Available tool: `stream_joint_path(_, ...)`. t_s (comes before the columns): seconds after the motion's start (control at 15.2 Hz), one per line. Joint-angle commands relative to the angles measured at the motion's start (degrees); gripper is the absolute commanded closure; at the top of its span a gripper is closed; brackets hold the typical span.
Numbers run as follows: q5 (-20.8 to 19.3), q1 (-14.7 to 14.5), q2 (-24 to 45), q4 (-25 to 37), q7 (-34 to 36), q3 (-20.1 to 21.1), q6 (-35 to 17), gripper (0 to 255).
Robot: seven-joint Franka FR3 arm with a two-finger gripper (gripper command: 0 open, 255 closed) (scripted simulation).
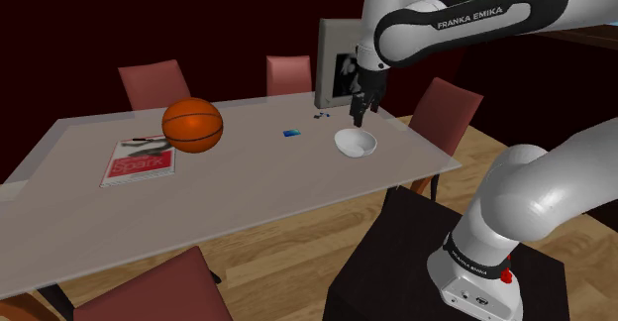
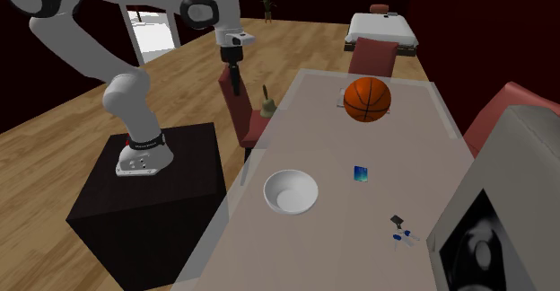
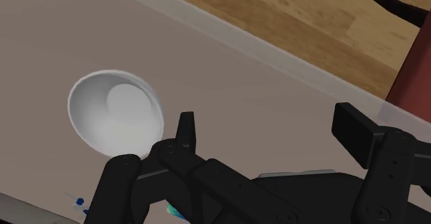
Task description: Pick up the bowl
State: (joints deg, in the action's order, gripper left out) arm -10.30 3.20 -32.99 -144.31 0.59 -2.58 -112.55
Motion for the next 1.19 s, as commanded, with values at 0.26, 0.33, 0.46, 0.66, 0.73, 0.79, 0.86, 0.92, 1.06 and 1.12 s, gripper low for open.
stream_joint_path(0.26, -2.6, 2.1, 10.2, -0.4, -3.7, -4.2, -11.3, 0)
stream_joint_path(0.33, -2.9, 2.4, 12.2, -0.2, -4.3, -4.8, -13.1, 0)
stream_joint_path(0.46, -3.3, 3.0, 16.3, 0.6, -5.4, -6.1, -16.6, 0)
stream_joint_path(0.66, -3.4, 3.7, 22.7, 2.5, -7.3, -7.7, -21.5, 0)
stream_joint_path(0.73, -3.3, 3.9, 24.9, 3.2, -8.0, -8.2, -23.1, 0)
stream_joint_path(0.79, -3.1, 4.1, 27.2, 4.1, -8.8, -8.7, -24.5, 0)
stream_joint_path(0.86, -2.8, 4.4, 29.4, 5.0, -9.5, -9.1, -26.0, 0)
stream_joint_path(0.92, -2.5, 4.6, 31.7, 6.0, -10.3, -9.5, -27.3, 0)
stream_joint_path(1.06, -1.5, 5.2, 36.3, 8.1, -12.0, -10.1, -29.8, 0)
stream_joint_path(1.12, -1.0, 5.6, 38.6, 9.4, -12.9, -10.3, -31.0, 0)
